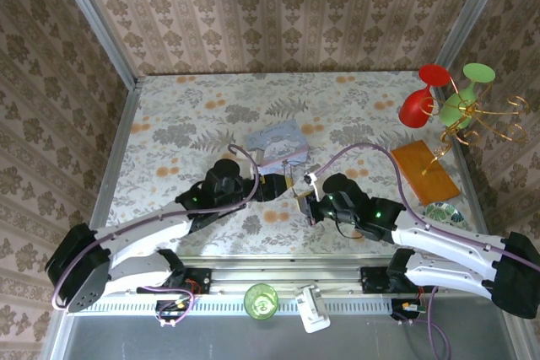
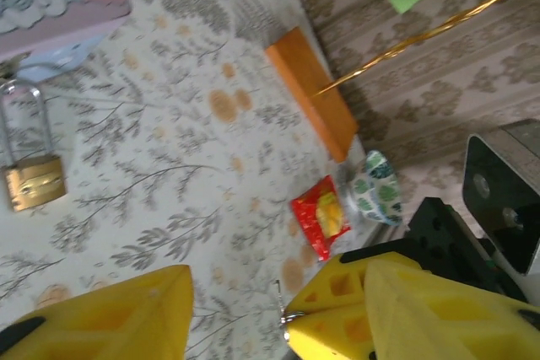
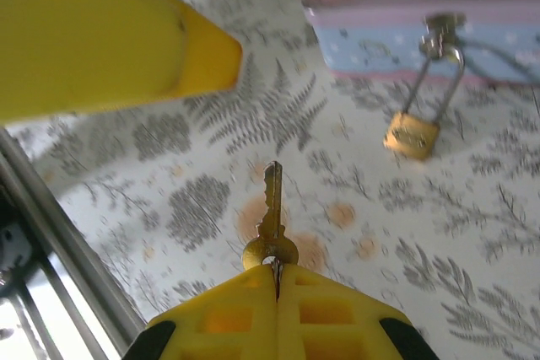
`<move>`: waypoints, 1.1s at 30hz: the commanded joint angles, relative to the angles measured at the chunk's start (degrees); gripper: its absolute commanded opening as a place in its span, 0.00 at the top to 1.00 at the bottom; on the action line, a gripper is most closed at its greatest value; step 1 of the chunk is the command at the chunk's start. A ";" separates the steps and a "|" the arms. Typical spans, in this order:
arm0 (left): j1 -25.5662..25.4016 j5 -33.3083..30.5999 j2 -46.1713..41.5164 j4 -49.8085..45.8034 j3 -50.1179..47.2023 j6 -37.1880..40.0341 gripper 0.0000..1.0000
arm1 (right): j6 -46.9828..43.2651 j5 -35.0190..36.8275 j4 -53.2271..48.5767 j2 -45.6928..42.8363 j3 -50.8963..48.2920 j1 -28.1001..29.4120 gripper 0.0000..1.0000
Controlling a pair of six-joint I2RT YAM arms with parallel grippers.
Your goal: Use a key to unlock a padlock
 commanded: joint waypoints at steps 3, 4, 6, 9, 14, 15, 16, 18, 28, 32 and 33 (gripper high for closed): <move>-0.76 1.77 0.62 -0.69 0.60 -1.84 0.50 | -2.70 -0.73 -0.77 3.46 3.86 0.82 1.00; -0.79 1.86 1.03 0.05 0.57 -2.04 0.53 | -3.00 -0.62 -0.59 4.21 4.32 1.05 1.00; -0.64 2.19 1.74 0.41 0.92 -1.84 0.61 | -2.81 0.06 0.29 4.96 4.56 1.45 1.00; -0.48 2.73 2.71 0.17 1.60 -1.42 0.64 | -1.67 0.36 2.20 5.16 4.21 1.43 1.00; -0.28 2.28 3.89 -1.31 1.63 -0.69 0.69 | -1.29 1.02 3.64 5.28 3.95 1.56 1.00; -0.26 1.69 3.91 -1.74 1.52 -0.60 0.70 | -1.08 1.03 4.20 5.31 3.73 1.58 1.00; -0.17 1.75 4.07 -1.35 1.40 -0.66 0.71 | -1.01 0.97 4.43 5.58 3.75 1.60 1.00; -0.05 2.31 4.47 -0.57 1.38 -0.68 0.77 | -0.90 0.99 4.38 6.11 3.87 1.62 1.00; 0.40 3.82 6.15 4.65 -0.01 -3.48 1.00 | -0.82 2.28 5.16 6.95 3.44 1.89 1.00; 0.69 4.23 6.21 4.67 -0.13 -2.66 1.00 | -1.02 2.00 5.37 6.87 3.32 1.80 0.99; 0.78 4.56 6.06 4.55 0.06 -2.17 1.00 | -0.95 1.24 5.96 6.86 3.10 1.70 0.89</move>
